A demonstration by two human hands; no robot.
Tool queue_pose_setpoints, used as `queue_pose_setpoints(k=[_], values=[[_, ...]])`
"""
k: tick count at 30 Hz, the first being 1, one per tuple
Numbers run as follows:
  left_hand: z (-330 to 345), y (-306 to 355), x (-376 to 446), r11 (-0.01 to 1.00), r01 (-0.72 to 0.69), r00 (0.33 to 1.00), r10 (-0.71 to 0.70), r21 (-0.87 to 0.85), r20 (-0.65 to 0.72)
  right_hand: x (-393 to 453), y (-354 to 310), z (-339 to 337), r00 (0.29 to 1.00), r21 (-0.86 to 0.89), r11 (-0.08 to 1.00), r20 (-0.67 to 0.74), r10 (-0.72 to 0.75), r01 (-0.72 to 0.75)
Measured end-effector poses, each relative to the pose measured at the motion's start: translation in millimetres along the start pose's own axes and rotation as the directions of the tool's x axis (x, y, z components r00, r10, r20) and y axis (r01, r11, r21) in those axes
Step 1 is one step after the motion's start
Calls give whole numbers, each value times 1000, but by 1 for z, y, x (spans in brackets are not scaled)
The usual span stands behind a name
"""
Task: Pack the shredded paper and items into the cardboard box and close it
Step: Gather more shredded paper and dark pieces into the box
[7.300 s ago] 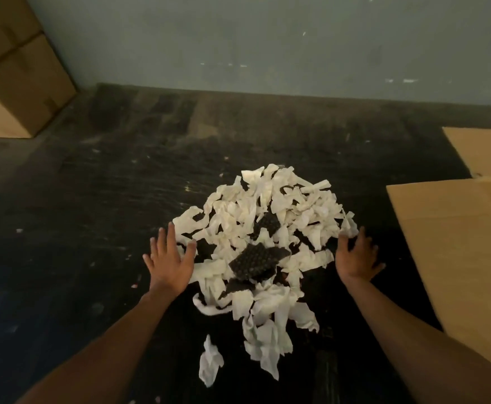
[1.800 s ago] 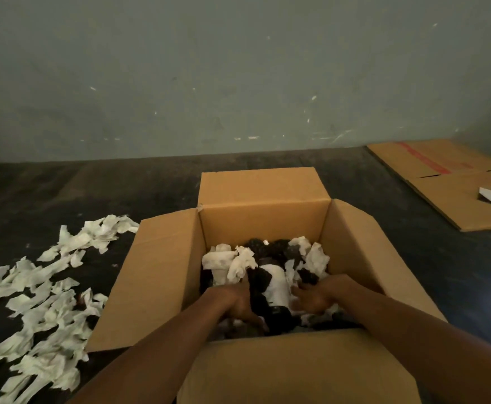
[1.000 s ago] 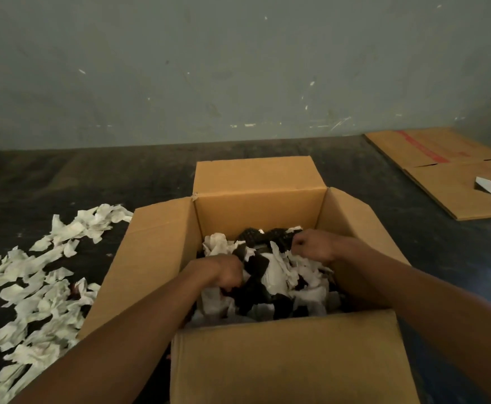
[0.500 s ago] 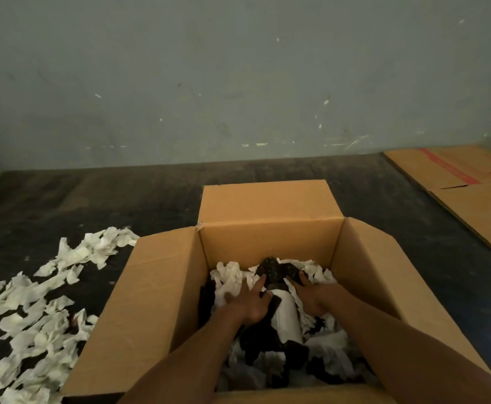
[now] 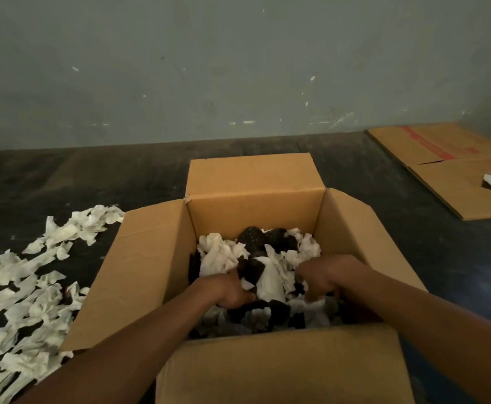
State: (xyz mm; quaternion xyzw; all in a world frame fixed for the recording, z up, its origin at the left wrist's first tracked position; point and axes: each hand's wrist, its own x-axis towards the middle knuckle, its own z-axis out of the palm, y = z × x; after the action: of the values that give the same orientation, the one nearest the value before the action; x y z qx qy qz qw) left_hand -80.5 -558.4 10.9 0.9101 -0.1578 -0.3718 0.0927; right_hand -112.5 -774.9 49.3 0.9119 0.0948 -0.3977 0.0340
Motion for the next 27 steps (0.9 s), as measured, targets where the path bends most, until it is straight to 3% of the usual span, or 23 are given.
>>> queue_pose_setpoints(k=[3,10,14,16,18,22,24,27], values=[[26,4,1,997,47,999,-46,-63,19,14,-8,24,991,-34,999,135,-7,12],[22,0,-3,990,38,999,-41,-138,-17,12,-13,12,989,-8,1000,150,-9,11],[-2,2,-21,999,21,994,-16,48,-108,-6,-11,-21,997,78,997,-74,22,-16],[-19,4,-36,991,26,971,5,128,-239,-17,-15,-39,972,156,988,-228,53,-17],[-35,6,-53,990,29,914,30,137,-404,-26,-24,-49,913,229,973,-398,89,5],[-54,1,-94,971,45,724,131,236,-677,-38,-54,-52,763,213,977,-627,157,-26],[-57,-14,-114,972,34,668,152,234,-728,-43,-77,-50,713,205,978,-681,166,-32],[-55,-51,-146,977,59,647,118,204,-753,-48,-120,-46,673,189,982,-724,153,-20]])
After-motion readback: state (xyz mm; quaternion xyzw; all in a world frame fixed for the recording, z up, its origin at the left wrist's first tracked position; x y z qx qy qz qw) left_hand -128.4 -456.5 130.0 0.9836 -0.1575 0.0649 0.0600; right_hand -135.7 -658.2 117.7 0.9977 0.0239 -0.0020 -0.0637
